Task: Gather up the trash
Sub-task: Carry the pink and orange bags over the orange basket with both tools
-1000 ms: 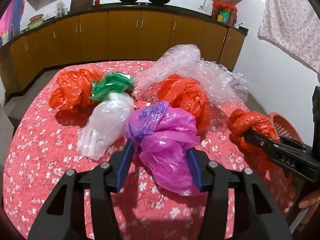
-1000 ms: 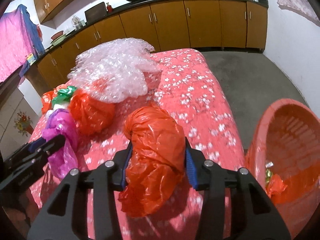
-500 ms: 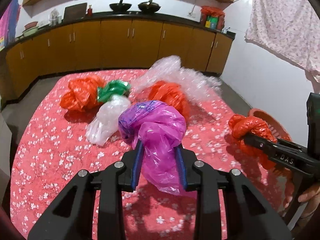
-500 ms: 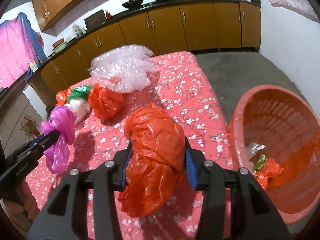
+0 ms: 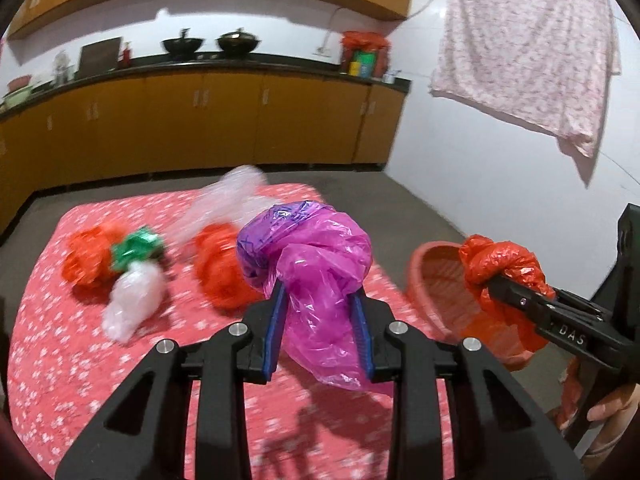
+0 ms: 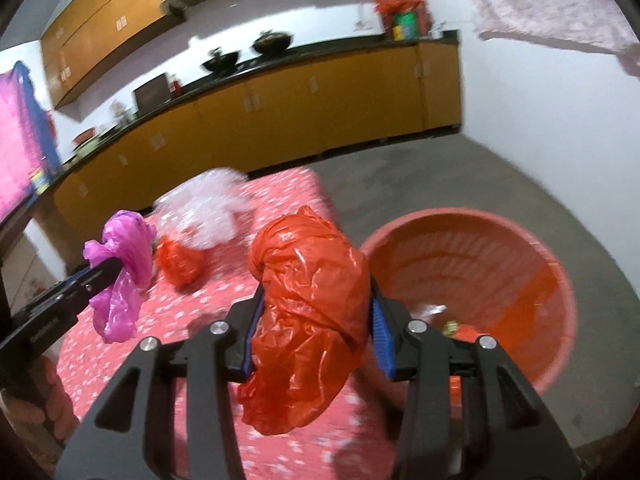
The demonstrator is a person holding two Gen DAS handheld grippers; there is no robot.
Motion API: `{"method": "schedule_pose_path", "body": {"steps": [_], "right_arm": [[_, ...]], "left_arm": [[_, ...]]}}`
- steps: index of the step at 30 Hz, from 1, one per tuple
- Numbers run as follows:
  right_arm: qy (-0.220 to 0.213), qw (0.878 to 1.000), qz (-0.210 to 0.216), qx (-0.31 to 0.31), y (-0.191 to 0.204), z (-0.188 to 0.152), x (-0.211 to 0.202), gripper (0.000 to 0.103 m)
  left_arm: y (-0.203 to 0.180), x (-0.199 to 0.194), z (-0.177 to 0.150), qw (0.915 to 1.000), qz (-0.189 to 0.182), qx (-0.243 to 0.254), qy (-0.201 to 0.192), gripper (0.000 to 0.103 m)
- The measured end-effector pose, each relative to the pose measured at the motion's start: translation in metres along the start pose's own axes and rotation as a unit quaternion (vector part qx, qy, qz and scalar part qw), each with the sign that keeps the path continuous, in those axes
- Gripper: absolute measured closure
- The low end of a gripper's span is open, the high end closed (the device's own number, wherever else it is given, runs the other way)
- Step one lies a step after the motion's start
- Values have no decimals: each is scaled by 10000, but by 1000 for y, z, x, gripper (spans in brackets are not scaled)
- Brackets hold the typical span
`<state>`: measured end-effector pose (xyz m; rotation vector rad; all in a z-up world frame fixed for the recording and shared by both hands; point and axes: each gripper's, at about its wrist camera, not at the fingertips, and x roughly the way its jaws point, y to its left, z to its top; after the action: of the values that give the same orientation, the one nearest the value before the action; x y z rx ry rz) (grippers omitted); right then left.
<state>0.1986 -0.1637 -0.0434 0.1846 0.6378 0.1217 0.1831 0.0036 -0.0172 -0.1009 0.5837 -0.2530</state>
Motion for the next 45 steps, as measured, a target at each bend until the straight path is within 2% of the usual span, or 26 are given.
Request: {"method": "schedule_pose_path", "body": {"steps": [8, 17, 29, 45], "right_arm": [[-287, 9962, -703, 420, -54, 1, -28, 59], [-341, 9904, -1112, 751, -100, 1, -26, 59], [-414, 9846, -1330, 1058, -124, 2, -14, 59], [-450, 9806, -1388, 1312, -138, 3, 2, 59]], "left_arm": [[-57, 24, 12, 9976, -596, 344, 52, 72], [-106, 61, 15, 9922, -1044, 607, 318, 72], [-140, 96, 15, 9849, -1401, 824, 596, 72], [-169, 122, 6, 9804, -1522, 902, 864, 72]]}}
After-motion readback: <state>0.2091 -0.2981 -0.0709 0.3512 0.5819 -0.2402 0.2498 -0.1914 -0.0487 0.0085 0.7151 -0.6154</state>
